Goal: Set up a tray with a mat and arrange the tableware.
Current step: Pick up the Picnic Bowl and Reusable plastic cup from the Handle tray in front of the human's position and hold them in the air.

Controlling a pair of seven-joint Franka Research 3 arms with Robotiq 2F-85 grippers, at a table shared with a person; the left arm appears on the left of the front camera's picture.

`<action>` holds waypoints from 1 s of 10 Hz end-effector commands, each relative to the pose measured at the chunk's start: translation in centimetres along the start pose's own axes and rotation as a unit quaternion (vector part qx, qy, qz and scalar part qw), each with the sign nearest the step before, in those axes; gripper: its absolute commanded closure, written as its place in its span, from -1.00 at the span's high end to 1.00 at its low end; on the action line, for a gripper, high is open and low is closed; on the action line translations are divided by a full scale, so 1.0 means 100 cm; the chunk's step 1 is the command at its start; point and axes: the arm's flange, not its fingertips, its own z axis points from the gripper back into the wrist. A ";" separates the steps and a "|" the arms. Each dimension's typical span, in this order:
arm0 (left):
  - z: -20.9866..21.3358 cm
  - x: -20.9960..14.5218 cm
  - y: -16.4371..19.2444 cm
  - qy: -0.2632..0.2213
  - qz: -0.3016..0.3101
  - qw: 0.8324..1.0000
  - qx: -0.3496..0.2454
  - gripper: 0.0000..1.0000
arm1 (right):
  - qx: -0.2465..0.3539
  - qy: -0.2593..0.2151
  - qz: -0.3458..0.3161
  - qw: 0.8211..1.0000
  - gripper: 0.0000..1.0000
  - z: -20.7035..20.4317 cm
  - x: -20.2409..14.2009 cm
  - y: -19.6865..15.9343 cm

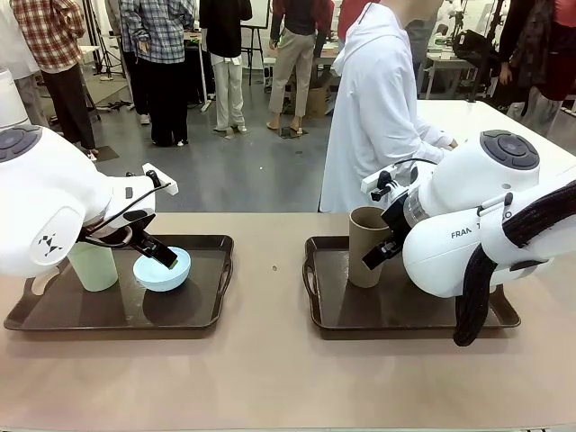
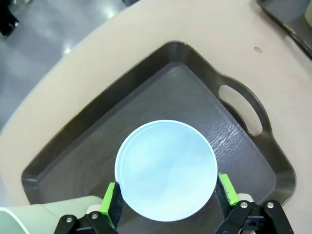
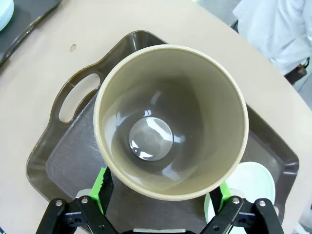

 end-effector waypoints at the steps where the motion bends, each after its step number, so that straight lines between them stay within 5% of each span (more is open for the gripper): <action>1: 0.000 0.000 0.000 0.000 0.000 1.000 0.000 1.00 | 0.000 0.000 0.000 1.000 1.00 0.000 0.000 0.000; 3: 0.000 0.000 0.000 0.000 0.000 1.000 0.000 1.00 | 0.000 0.000 0.000 1.000 1.00 0.000 0.000 0.000; 6: 0.042 -0.018 -0.003 0.018 -0.010 1.000 -0.006 1.00 | -0.014 0.002 -0.002 1.000 1.00 0.083 -0.021 0.018; 10: 0.114 -0.077 -0.042 0.110 -0.024 0.991 -0.077 1.00 | -0.008 0.121 -0.081 0.989 1.00 0.135 -0.108 0.036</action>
